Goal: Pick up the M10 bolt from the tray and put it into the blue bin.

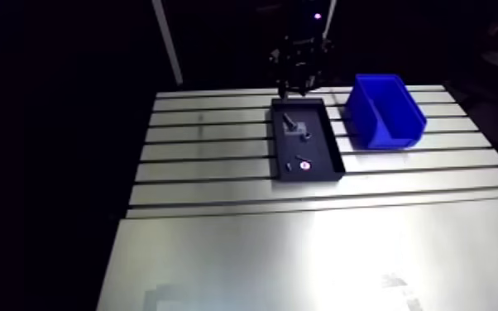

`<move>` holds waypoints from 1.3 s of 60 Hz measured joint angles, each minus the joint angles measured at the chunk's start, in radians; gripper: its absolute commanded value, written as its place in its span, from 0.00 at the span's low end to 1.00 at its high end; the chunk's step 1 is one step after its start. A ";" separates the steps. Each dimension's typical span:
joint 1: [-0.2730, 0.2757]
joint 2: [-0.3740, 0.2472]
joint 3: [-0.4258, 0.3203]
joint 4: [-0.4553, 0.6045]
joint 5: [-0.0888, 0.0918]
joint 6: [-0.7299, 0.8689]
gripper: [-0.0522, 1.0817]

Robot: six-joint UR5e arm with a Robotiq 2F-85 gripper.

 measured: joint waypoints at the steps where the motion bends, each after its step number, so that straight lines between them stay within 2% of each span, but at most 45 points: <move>1: 0.000 0.002 0.000 -0.002 0.000 -0.001 0.56; 36: -0.002 0.049 0.011 -0.051 -0.002 -0.007 0.59; 78: -0.002 0.065 0.026 -0.058 -0.004 -0.006 0.59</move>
